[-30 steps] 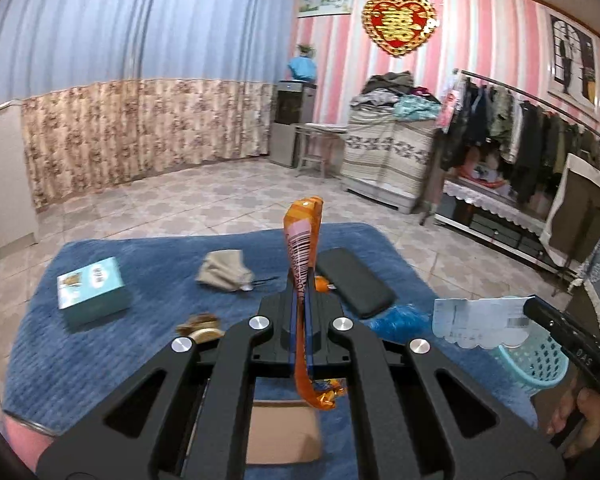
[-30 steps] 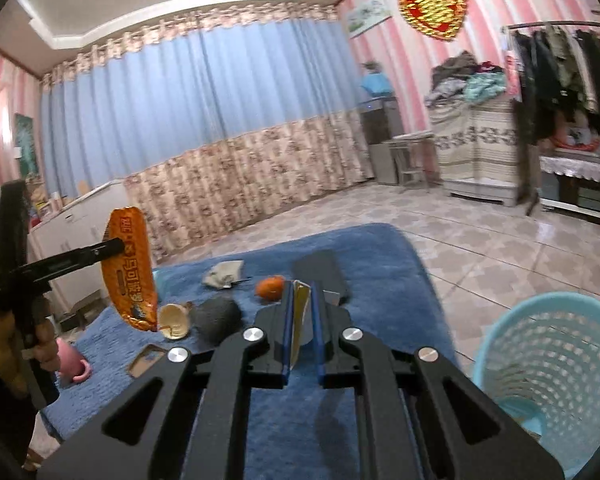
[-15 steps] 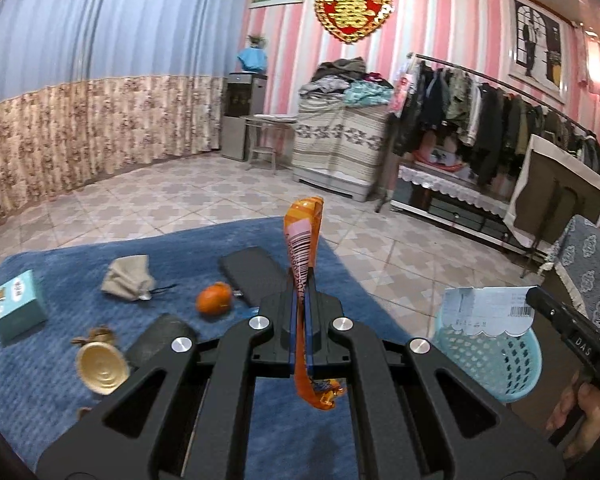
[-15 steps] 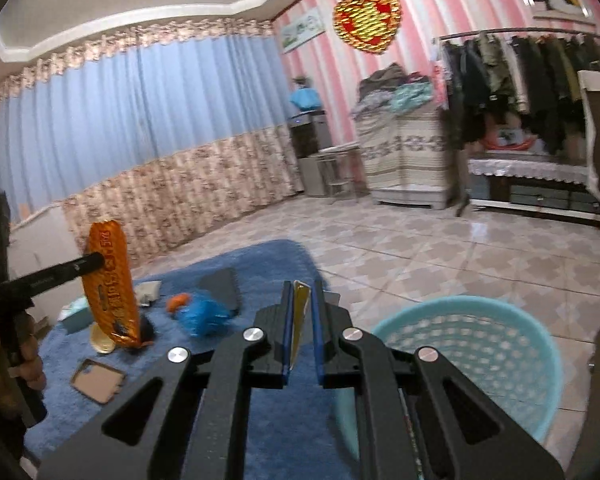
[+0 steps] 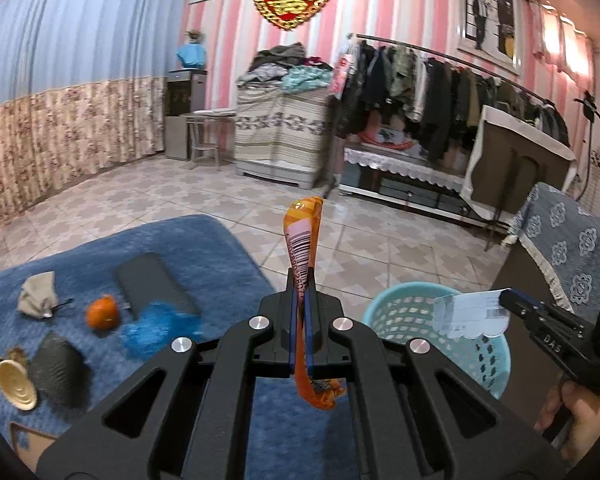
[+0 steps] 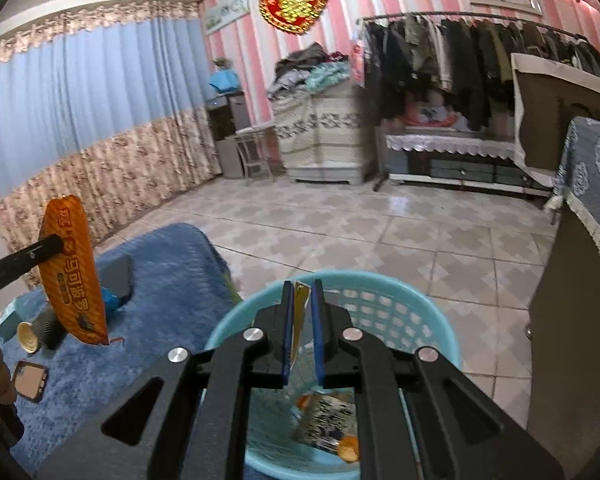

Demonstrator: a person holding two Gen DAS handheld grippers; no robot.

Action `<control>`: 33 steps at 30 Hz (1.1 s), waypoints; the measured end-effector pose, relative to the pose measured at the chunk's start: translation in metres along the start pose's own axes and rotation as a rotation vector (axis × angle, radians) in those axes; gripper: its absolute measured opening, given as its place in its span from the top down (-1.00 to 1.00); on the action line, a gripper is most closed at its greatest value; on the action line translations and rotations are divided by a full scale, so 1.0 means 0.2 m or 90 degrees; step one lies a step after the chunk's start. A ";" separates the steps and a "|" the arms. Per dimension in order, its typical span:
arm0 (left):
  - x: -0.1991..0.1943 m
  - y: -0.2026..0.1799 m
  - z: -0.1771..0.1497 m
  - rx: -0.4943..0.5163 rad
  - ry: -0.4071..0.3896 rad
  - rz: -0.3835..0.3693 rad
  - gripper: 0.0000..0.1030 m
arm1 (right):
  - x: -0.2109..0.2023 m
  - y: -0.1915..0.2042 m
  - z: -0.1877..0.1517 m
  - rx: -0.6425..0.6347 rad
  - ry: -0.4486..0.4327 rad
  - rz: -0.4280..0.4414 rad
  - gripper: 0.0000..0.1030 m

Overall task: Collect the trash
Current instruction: 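Carry the paper box with the right tool and the wrapper with the left tool over the light blue wastebasket, then open the left tool to drop the orange wrapper into the wastebasket, then open the right tool to drop the white paper box into the wastebasket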

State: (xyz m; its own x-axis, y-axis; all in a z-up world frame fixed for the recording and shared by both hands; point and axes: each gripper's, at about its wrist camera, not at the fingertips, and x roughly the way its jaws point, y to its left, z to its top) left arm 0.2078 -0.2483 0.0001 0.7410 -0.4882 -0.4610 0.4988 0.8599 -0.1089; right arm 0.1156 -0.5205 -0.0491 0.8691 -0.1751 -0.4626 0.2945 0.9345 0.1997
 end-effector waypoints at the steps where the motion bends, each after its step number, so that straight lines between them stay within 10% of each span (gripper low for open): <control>1: 0.02 -0.03 -0.01 0.002 0.002 -0.005 0.98 | 0.00 -0.02 0.00 0.001 0.002 -0.004 0.82; 20: 0.47 -0.58 -0.13 0.075 0.070 -0.113 0.93 | 0.04 -0.29 -0.02 0.068 0.007 -0.043 0.83; 25: 0.51 -0.57 -0.12 0.065 0.068 -0.069 -0.21 | 0.04 -0.30 -0.03 0.075 0.007 -0.037 0.83; 33: 0.47 -0.41 -0.06 0.058 0.031 0.033 -0.71 | 0.09 -0.26 -0.03 0.056 0.024 -0.030 0.82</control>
State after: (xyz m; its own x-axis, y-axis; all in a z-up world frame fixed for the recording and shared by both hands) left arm 0.2321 -0.3622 -0.0444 0.7455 -0.4338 -0.5059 0.5007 0.8656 -0.0044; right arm 0.1131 -0.5708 -0.0723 0.8383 -0.2053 -0.5051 0.3706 0.8941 0.2516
